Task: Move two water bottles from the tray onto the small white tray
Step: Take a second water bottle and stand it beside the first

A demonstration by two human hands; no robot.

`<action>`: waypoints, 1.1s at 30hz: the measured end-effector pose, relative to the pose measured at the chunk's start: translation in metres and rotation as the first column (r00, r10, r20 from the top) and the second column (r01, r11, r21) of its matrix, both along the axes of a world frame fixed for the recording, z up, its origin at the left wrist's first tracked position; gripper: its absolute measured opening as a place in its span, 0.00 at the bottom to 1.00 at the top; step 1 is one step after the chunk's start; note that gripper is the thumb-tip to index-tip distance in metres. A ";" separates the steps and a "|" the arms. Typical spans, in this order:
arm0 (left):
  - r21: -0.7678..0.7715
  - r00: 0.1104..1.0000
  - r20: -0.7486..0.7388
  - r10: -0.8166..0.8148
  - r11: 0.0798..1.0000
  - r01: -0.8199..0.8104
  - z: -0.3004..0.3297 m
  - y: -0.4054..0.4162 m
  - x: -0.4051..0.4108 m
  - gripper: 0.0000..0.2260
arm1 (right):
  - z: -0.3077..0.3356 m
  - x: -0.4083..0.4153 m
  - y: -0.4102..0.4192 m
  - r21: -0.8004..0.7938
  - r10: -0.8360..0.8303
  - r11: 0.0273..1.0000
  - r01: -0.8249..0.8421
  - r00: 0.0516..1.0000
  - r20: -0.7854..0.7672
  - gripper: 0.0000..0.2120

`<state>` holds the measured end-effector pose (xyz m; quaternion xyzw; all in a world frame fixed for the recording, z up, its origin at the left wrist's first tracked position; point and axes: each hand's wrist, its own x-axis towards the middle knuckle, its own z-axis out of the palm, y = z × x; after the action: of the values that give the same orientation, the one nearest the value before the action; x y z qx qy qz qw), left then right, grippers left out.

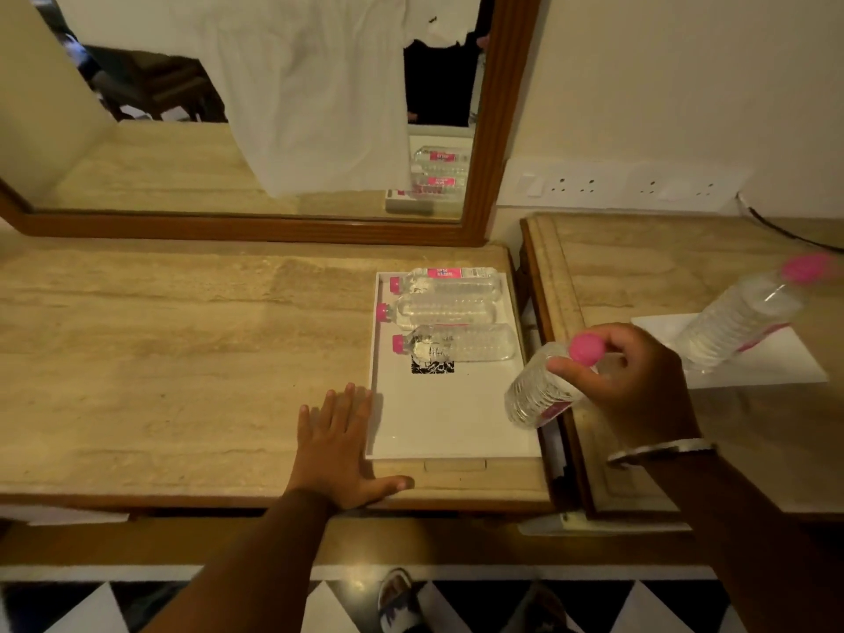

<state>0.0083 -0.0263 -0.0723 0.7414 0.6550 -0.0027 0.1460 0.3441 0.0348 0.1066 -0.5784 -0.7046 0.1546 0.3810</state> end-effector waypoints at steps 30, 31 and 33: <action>0.047 0.992 0.090 0.086 0.995 -0.090 0.044 0.072 0.409 0.64 | 0.065 0.340 0.029 0.053 -0.096 0.994 0.093 0.994 0.054 0.17; 0.052 0.992 0.093 0.085 0.995 -0.090 0.044 0.072 0.409 0.64 | 0.065 0.338 0.035 0.060 -0.116 0.992 0.113 0.992 0.046 0.17; 0.045 0.991 0.095 0.095 0.994 -0.100 0.042 0.074 0.410 0.65 | 0.063 0.332 0.049 0.059 -0.137 0.989 0.135 0.990 0.032 0.18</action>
<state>0.4182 0.0475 -0.0306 0.7113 0.6828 0.0550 0.1576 0.6760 0.0834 0.1697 -0.6167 -0.6743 0.0977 0.3943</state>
